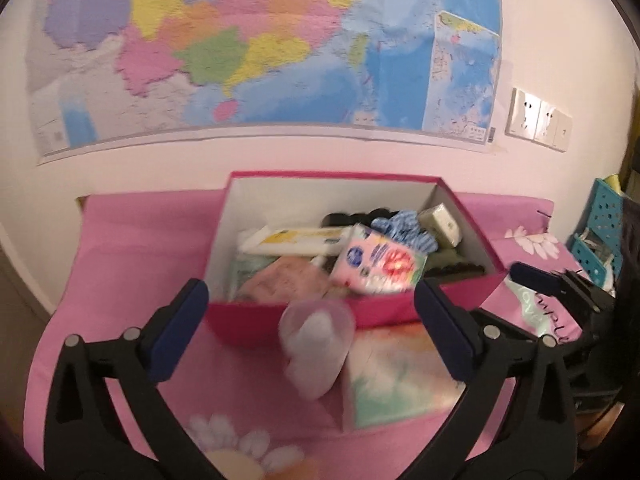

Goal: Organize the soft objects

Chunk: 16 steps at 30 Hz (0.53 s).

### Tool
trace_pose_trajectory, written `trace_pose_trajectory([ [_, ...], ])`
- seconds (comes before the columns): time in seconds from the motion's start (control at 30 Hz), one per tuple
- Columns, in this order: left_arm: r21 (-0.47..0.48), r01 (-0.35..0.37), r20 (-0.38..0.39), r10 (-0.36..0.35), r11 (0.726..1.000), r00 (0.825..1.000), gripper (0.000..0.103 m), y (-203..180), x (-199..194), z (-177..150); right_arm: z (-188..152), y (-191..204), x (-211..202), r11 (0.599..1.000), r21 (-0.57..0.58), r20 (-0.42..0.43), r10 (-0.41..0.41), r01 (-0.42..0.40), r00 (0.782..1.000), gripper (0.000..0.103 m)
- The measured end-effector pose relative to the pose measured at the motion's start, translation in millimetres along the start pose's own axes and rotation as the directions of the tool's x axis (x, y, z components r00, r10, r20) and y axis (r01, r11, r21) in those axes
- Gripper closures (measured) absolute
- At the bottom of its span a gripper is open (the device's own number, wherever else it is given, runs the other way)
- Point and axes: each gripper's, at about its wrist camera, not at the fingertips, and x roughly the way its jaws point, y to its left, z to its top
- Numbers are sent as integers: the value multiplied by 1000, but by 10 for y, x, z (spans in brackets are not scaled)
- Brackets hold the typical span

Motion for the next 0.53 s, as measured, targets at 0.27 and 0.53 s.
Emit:
trace_pose_trajectory([
  [0.27,8,-116,-51,116,993,992,0,68,-167,-427,-475,110,-230,995,26,-13,-92,93,996,2],
  [0.53,23,-122,-78,123,992,989,0,8,-223,-681,-699,243,-301,995,-2,-43,-100,100,994,2],
])
